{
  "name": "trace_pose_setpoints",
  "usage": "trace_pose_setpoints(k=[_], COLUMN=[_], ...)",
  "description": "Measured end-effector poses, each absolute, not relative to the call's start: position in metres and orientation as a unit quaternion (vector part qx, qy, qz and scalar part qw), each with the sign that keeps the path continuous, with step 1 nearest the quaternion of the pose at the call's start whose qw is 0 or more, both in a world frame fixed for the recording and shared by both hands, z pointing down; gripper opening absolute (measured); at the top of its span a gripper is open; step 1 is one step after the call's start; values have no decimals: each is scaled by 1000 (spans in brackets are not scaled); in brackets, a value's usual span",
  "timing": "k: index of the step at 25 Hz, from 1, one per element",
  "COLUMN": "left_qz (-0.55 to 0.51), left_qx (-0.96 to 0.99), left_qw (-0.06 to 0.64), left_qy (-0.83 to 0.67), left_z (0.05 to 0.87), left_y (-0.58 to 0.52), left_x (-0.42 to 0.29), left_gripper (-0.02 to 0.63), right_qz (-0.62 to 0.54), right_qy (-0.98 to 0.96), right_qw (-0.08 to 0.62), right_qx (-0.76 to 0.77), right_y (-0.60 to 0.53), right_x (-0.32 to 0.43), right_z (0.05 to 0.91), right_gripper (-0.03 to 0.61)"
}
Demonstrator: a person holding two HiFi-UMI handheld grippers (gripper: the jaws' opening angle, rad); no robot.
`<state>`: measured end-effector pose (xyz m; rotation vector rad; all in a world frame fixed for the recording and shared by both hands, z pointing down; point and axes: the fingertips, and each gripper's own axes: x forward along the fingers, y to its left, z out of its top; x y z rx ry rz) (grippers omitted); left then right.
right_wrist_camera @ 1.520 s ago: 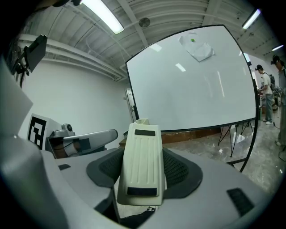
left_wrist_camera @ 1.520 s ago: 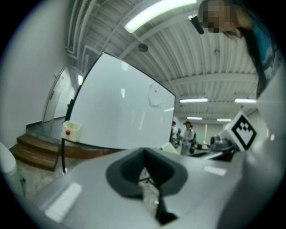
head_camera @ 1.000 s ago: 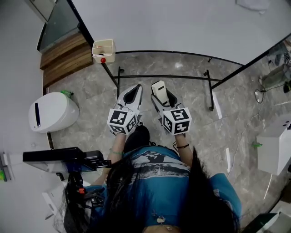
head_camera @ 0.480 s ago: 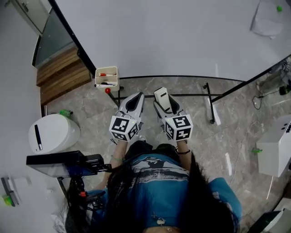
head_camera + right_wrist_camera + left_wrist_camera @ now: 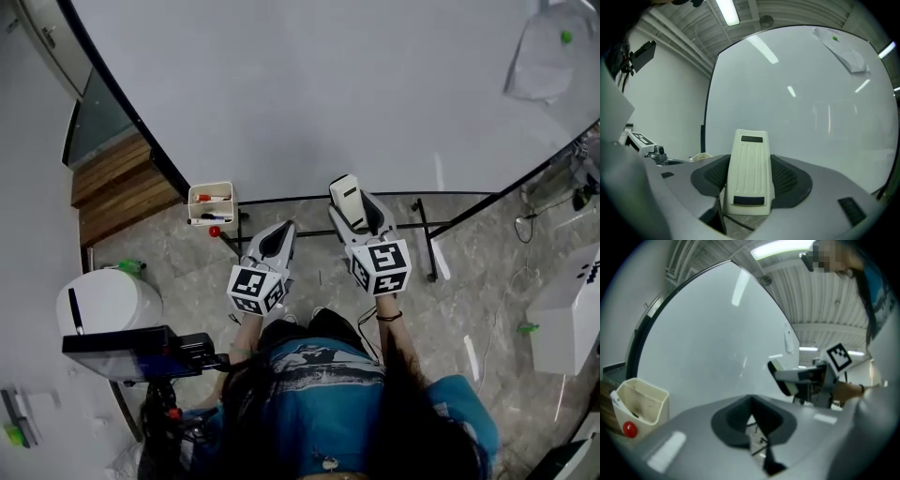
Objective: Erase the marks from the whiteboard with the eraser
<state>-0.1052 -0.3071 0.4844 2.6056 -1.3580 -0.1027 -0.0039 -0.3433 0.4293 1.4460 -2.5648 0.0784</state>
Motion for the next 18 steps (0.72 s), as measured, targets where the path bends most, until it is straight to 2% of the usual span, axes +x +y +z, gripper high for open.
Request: trace_pose_setpoints(k=[11, 18], left_qz=[-45, -41], left_qx=[872, 872], left_qw=[100, 97], left_qy=[-476, -479], left_z=[471, 469], left_y=[-335, -333], left_x=[-82, -68], left_gripper=[3, 3], right_qz=[-200, -313], right_qy=[-822, -758], right_qw=[43, -41], right_qx=[531, 571], right_y=[-416, -432], right_x=[58, 104], right_z=[254, 134], right_gripper=[264, 264])
